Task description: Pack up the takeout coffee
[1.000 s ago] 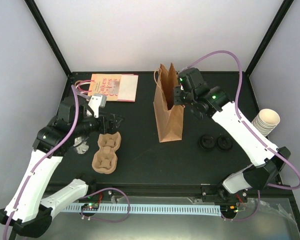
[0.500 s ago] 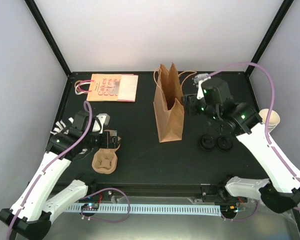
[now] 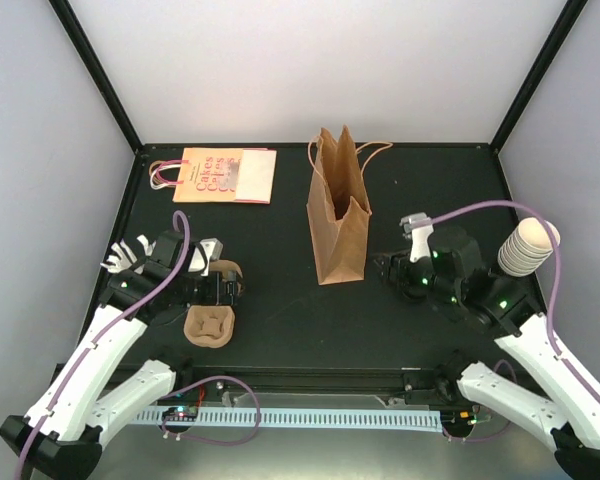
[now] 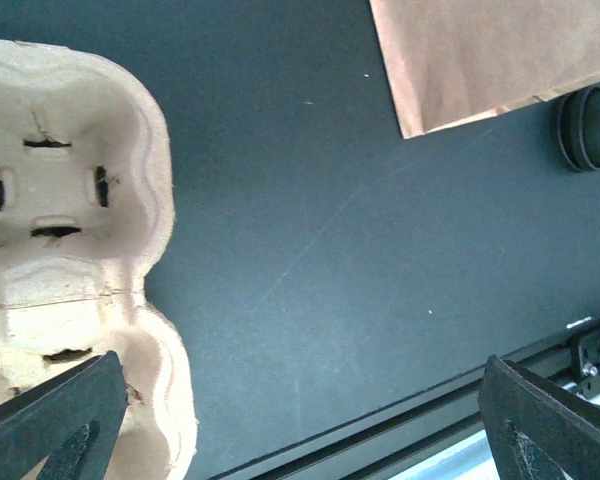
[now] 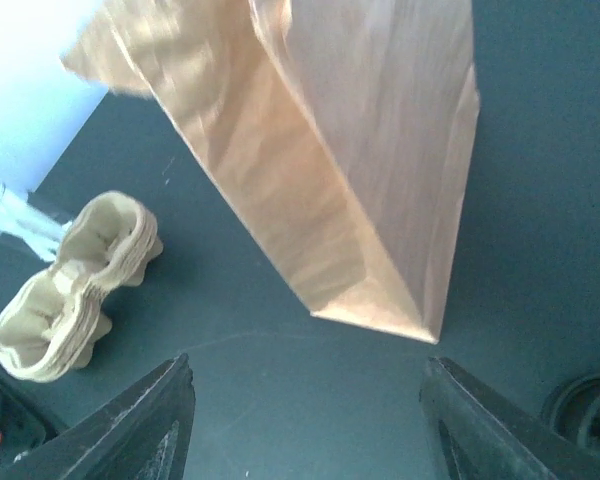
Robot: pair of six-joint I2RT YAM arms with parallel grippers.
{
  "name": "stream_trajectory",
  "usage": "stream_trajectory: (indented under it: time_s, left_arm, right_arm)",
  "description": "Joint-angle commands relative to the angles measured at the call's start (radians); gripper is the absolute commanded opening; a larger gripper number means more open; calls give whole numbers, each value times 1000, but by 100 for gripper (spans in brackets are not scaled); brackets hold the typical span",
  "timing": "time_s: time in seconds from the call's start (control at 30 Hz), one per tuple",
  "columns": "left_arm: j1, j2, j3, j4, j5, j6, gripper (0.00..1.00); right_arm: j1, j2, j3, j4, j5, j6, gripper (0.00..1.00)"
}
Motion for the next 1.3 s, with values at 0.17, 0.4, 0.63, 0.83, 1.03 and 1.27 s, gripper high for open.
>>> stream_trajectory:
  time_s: [0.17, 0.4, 0.63, 0.83, 1.03, 1.27]
  left_arm:
    - [4, 16, -12, 32, 86, -6, 99]
    - [4, 19, -15, 53, 92, -17, 99]
    - [4, 15, -14, 52, 90, -19, 99]
    - [4, 9, -20, 56, 83, -28, 99]
    - [4, 7, -28, 65, 80, -30, 99]
    - [4, 4, -38, 77, 79, -30, 99]
  right_arm:
    - [-3, -94, -379, 344, -212, 161, 65]
    - [-3, -17, -560, 610, -262, 250, 61]
    - [-3, 134, -610, 804, -271, 321, 48]
    - [-2, 234, -663, 942, -228, 412, 35]
    - [-2, 349, -645, 994, -183, 497, 8]
    - [-2, 451, -628, 1043, -135, 562, 1]
